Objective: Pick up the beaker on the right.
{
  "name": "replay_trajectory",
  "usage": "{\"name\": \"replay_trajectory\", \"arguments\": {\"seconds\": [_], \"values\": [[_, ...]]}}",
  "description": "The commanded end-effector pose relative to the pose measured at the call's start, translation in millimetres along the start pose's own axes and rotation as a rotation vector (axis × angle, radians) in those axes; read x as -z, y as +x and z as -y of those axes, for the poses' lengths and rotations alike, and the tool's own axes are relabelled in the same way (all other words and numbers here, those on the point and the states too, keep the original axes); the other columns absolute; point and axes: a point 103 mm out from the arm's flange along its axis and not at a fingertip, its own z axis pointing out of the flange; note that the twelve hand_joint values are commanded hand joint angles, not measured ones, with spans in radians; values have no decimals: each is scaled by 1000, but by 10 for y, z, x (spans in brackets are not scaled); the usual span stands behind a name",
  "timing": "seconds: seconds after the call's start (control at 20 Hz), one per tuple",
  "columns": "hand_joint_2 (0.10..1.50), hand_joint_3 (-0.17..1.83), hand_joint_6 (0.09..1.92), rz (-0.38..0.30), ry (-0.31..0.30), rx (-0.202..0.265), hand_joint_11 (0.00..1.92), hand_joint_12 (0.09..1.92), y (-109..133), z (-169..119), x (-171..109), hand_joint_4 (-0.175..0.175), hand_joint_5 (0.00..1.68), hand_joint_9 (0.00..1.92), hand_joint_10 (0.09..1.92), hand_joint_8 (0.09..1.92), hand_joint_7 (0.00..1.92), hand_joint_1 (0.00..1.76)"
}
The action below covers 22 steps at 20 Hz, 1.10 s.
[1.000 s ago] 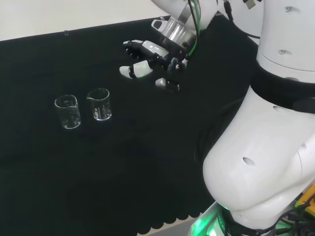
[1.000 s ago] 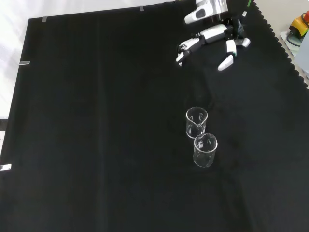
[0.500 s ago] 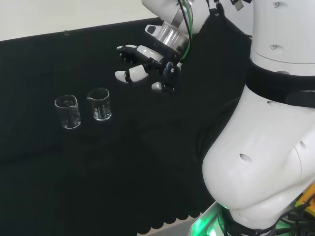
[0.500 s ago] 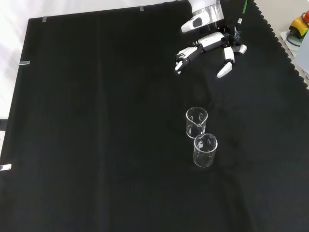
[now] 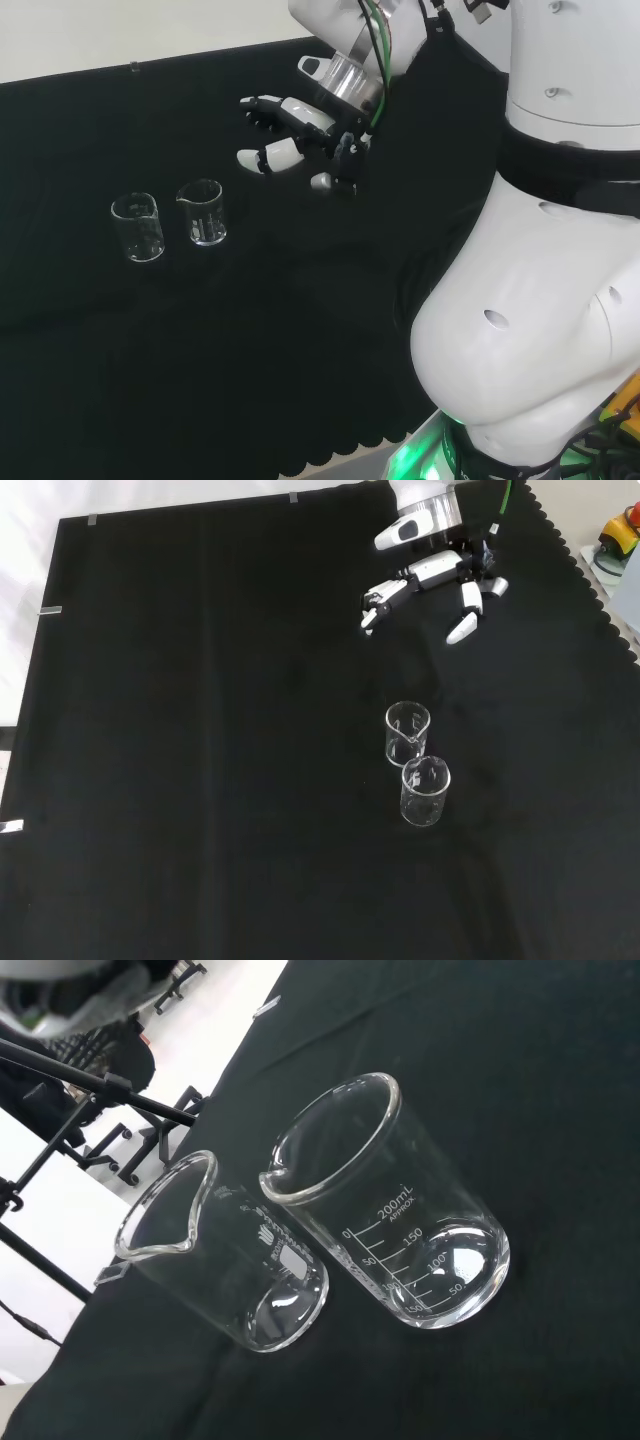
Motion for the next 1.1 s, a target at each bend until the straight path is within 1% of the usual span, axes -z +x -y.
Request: {"name": "replay_trajectory", "arguments": {"seconds": [0.05,0.25,0.4,0.5,0.55,0.7,0.75,0.8,0.95,1.0,1.1], "values": [[398,987,87,15,7,25,43,1452,3,-67,-164,-135,258,221,901,799,155,768],[398,986,87,13,8,35,43,1452,-51,-90,-260,-135,257,220,902,799,153,768],[398,986,87,32,10,45,43,1453,-88,-108,-298,-135,257,220,902,800,152,767],[398,985,87,25,-24,16,43,1453,-211,-55,-197,-135,257,220,903,800,152,767],[398,985,87,31,-27,13,44,1453,-225,-61,-205,-135,257,221,903,800,152,767],[398,985,87,40,-22,15,45,1454,-247,-119,-330,-135,257,223,904,801,152,767],[398,985,87,26,-20,26,45,1454,-307,-80,-294,-135,257,223,905,801,152,767],[398,985,87,28,-18,29,45,1454,-330,-71,-293,-135,257,223,905,801,152,766],[398,985,87,38,-12,33,45,1454,-346,-106,-372,-135,256,224,905,802,153,766],[398,985,87,33,-20,24,45,1454,-403,-103,-394,-135,256,224,905,802,153,766],[398,985,87,25,-25,30,45,1455,-440,-85,-395,-135,256,224,905,802,153,766]]}}
